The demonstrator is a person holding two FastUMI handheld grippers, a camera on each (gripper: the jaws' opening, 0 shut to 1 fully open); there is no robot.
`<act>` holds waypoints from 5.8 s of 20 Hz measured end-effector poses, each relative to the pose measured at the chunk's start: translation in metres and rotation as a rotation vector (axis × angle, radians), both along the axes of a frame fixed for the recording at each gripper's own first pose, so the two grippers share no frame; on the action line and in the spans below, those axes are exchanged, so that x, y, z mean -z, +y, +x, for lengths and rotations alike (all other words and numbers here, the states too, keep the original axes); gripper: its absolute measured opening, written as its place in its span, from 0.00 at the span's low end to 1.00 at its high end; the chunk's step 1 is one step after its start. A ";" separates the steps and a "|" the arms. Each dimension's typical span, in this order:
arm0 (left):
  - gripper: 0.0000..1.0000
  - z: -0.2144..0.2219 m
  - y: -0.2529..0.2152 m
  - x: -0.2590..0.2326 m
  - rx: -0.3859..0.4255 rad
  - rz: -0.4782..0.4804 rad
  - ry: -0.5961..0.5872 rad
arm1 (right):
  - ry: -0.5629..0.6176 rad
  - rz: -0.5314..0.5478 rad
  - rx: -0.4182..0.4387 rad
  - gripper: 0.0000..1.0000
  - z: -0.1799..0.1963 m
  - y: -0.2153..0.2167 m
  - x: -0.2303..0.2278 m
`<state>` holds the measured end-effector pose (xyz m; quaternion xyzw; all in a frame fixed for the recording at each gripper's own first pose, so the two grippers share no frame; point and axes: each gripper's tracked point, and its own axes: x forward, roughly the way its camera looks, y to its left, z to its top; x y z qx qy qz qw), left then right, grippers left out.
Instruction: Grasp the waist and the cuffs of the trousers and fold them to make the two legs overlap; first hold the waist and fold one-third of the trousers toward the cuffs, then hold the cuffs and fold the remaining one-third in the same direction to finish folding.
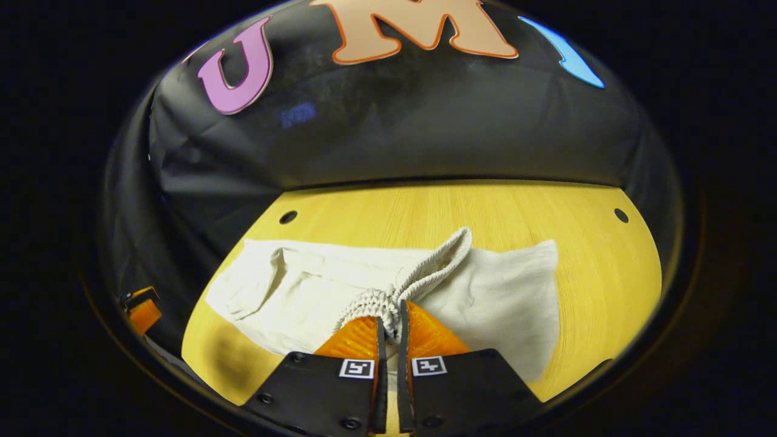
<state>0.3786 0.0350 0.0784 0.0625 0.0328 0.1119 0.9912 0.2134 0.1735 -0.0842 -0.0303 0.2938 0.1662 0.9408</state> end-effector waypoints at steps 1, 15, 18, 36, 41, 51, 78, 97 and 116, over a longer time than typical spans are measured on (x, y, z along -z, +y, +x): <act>0.96 0.000 0.002 0.001 -0.009 -0.009 -0.001 | 0.009 -0.023 -0.002 0.10 0.002 0.002 -0.004; 0.96 0.009 0.020 0.028 -0.185 -0.253 0.041 | 0.048 -0.106 -0.213 0.94 -0.030 0.013 0.001; 0.96 0.005 0.031 0.032 -0.214 -0.269 0.051 | 0.044 -0.091 -0.189 0.93 -0.047 0.001 -0.011; 0.94 0.032 0.069 0.039 -0.246 -0.052 0.122 | -0.061 -0.057 0.143 0.93 -0.077 -0.125 -0.086; 0.59 0.033 0.065 0.030 -0.205 -0.038 0.115 | -0.057 -0.055 0.149 0.93 -0.081 -0.128 -0.086; 0.00 0.047 0.034 0.028 -0.122 -0.069 0.113 | -0.057 -0.060 0.134 0.93 -0.082 -0.124 -0.086; 0.00 0.120 -0.364 -0.076 0.398 -0.206 -0.081 | -0.070 0.032 0.154 0.93 -0.088 -0.237 -0.098; 0.82 0.132 -0.478 0.042 0.570 -0.171 0.229 | -0.112 0.130 0.207 0.93 -0.083 -0.265 -0.123; 0.89 0.009 -0.329 -0.003 0.359 -0.122 0.078 | -0.201 0.159 0.188 0.93 -0.115 -0.197 -0.145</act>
